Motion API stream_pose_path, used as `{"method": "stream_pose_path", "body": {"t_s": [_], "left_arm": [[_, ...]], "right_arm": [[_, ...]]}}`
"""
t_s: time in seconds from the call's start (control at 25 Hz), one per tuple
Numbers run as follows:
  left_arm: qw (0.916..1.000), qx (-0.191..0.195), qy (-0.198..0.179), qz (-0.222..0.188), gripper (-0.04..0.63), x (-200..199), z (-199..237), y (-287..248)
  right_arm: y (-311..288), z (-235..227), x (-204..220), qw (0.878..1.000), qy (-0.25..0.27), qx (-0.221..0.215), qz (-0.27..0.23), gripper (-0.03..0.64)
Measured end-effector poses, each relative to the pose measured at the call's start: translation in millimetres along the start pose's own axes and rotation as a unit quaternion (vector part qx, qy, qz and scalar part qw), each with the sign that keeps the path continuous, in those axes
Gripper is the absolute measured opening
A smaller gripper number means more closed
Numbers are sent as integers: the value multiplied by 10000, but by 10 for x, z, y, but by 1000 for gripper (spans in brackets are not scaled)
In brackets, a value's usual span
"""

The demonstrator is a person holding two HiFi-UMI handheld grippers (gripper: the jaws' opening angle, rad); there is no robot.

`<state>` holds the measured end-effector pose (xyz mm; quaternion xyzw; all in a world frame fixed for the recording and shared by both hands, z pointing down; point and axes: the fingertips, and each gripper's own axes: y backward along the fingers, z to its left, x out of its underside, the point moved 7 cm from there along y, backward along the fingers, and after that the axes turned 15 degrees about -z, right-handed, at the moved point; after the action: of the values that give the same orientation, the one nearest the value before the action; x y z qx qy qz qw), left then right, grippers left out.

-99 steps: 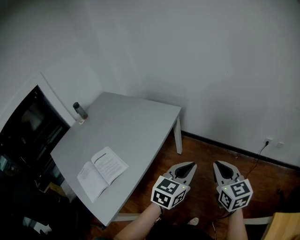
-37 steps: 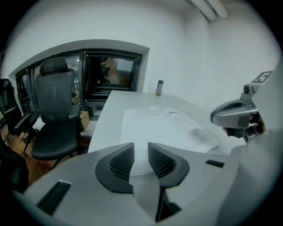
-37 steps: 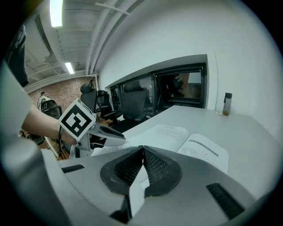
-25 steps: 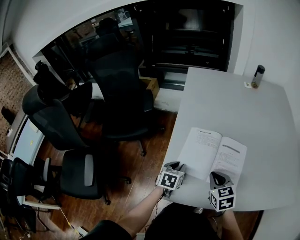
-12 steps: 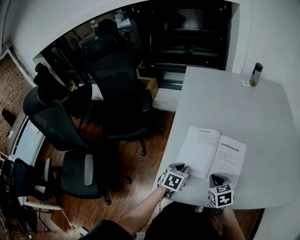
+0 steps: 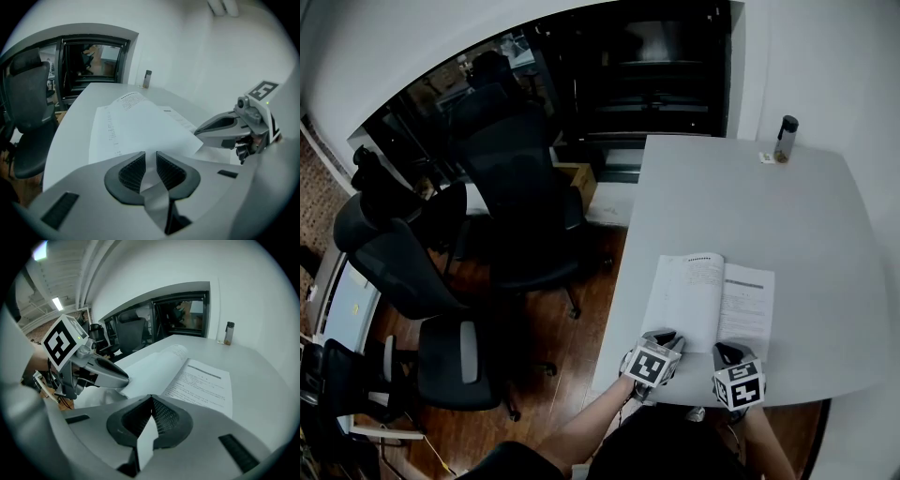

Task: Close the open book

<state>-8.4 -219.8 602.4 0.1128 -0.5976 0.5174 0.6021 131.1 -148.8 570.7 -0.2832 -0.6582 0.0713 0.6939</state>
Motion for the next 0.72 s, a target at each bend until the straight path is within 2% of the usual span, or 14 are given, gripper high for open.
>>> {"method": "stream_pose_path", "body": {"t_s": [0.44,0.72], "left_arm": [[9967,695,-356,-215,75,-304,-586,-293],[9873,1151,-683,-860,77,-666,-952,-413]], "right_arm": [[324,-351,59,9978,-252,580,-191,5],[582,-669,-22,9913,-390,1140,-539,6]]}}
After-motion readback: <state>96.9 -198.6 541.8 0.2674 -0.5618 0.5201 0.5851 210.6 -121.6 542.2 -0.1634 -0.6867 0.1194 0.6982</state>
